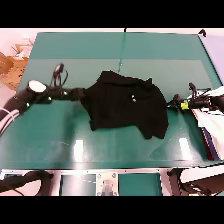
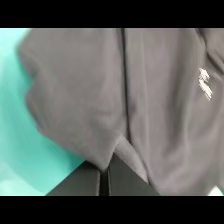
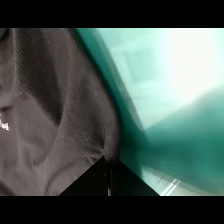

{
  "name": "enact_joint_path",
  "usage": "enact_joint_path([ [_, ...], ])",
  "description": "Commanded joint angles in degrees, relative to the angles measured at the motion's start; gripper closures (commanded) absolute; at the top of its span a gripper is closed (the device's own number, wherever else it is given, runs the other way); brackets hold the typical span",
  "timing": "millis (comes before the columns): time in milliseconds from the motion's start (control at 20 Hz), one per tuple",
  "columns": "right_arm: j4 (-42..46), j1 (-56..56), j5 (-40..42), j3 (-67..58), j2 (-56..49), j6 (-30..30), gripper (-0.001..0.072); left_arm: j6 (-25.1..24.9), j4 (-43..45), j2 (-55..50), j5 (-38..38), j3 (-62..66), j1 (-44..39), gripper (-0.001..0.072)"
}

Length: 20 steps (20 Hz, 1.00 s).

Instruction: Fold the shirts.

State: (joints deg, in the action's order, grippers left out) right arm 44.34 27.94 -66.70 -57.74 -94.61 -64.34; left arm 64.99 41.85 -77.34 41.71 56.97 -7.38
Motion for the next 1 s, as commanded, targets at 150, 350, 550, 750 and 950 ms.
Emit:
enact_joint_path([
  [150,0.74,1.11,2.36,9.70,5.09,-1.64,0.0695,8.39,14.88,-4.24,4.26,14.71,5.62,0.0686],
  [350,0.74,1.20,2.97,13.07,7.37,-3.17,0.0695,8.00,14.49,-8.02,5.62,17.09,10.49,0.0686],
  [550,-2.03,-0.44,3.06,14.88,8.13,-3.10,0.0694,5.86,10.60,-9.94,4.02,17.18,10.67,0.0303],
  [750,-2.56,-4.24,3.04,14.80,8.33,-3.08,0.0694,5.79,10.23,-10.05,10.95,21.46,14.56,0.0135],
  [950,-2.58,-4.22,3.39,14.82,8.33,-2.67,0.0695,5.46,12.37,-10.05,33.20,24.11,19.63,0.0135],
])
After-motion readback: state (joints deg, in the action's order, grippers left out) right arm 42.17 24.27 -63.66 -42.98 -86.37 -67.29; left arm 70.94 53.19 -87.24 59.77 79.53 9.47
